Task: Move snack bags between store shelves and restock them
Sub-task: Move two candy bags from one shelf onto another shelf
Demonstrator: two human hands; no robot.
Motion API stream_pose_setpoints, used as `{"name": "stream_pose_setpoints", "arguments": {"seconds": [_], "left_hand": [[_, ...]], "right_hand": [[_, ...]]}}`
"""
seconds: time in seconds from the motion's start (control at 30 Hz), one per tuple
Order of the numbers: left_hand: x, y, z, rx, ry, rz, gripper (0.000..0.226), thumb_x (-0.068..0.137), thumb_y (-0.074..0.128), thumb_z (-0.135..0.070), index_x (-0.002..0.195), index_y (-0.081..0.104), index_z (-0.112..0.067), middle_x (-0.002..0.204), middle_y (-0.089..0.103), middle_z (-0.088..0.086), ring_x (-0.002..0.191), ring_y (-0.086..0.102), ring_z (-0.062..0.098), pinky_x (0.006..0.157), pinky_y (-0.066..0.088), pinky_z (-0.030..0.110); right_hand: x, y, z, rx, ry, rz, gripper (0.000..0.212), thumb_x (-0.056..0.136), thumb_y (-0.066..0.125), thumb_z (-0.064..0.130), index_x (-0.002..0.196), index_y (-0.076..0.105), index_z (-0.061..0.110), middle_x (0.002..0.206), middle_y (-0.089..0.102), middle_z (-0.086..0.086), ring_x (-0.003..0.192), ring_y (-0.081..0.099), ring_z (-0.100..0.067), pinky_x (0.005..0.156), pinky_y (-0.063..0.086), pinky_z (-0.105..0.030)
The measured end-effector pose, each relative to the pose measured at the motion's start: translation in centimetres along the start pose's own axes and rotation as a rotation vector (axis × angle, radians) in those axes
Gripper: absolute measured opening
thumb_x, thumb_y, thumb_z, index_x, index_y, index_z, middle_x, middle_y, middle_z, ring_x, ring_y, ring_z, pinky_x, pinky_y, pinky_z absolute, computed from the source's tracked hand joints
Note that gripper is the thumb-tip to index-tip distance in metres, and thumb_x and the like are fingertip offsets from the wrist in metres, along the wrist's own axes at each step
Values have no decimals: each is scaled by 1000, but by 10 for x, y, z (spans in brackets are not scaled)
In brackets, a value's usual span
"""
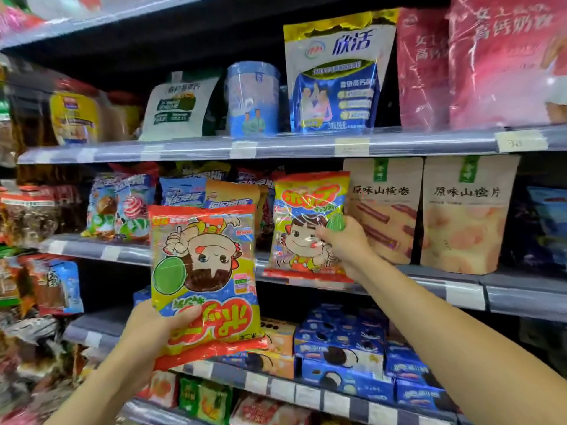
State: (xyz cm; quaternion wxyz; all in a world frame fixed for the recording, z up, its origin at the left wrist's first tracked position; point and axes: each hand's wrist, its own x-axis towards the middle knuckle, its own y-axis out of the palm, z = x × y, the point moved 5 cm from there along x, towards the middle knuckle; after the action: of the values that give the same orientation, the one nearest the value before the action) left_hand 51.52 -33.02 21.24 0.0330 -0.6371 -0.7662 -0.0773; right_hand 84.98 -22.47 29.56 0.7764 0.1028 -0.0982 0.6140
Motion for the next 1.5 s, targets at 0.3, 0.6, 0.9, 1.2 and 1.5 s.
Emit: {"name": "stream_pose_setpoints", "arguments": {"seconds": [0.3,0.6,0.9,1.2,1.5], "left_hand": [[59,18,-1,-55,47,148,32,50,82,-19,82,79,-15,87,78,12,70,75,24,53,58,30],[113,32,5,-18,34,307,43,58,83,-18,99,72,-10,83,78,11,63,74,24,44,52,29],[139,32,9,-60,-20,361,47,43,87,-29,88,77,-21,93,78,13,81,75,33,70,58,41],[148,42,13,-86,-51,360,50,41,87,-26,88,74,-15,87,77,17,71,75,36,49,58,36],[157,35,16,-98,-43,351,50,41,88,-26,89,75,-16,91,77,18,75,75,37,58,58,38]], "right_hand": [[74,41,-23,-87,47,-252,47,89,70,16,128,51,-3,124,63,-19,113,59,-33,92,48,-38],[123,40,-30,-252,123,-382,55,94,63,22,139,45,-4,139,55,-19,126,54,-34,99,45,-36],[165,33,-52,-223,135,-346,45,99,52,27,136,50,0,134,57,-21,114,58,-30,82,41,-29],[173,27,-55,-70,110,-483,43,96,58,15,136,45,6,132,56,-15,121,54,-30,84,40,-30],[189,35,-60,-98,134,-399,38,95,61,13,131,52,9,130,60,-13,120,56,-31,91,45,-35]]}}
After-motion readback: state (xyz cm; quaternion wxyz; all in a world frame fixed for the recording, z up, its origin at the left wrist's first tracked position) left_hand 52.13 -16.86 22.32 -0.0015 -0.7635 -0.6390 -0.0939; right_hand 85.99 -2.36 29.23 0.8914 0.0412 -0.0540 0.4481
